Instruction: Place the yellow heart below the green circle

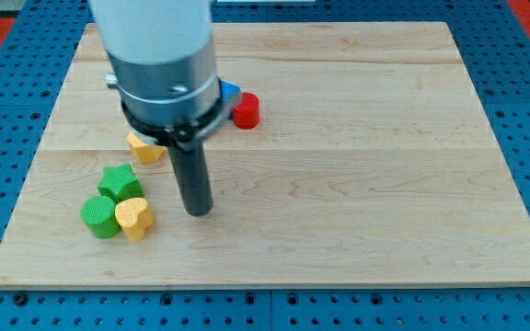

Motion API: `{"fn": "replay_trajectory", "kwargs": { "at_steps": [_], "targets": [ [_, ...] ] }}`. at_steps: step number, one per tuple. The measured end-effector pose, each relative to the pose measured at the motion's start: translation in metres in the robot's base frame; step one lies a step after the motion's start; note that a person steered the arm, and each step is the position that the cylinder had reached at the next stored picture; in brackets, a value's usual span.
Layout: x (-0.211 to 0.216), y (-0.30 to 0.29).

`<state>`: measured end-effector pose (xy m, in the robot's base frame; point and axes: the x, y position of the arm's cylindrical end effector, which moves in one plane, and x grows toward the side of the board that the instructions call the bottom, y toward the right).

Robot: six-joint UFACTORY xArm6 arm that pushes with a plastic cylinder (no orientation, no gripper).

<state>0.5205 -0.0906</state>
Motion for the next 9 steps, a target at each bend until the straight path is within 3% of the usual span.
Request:
{"fn": "replay_trajectory", "kwargs": {
  "at_steps": [2, 9],
  "targets": [
    [-0.002, -0.063],
    [0.056, -0.041]
  ]
}}
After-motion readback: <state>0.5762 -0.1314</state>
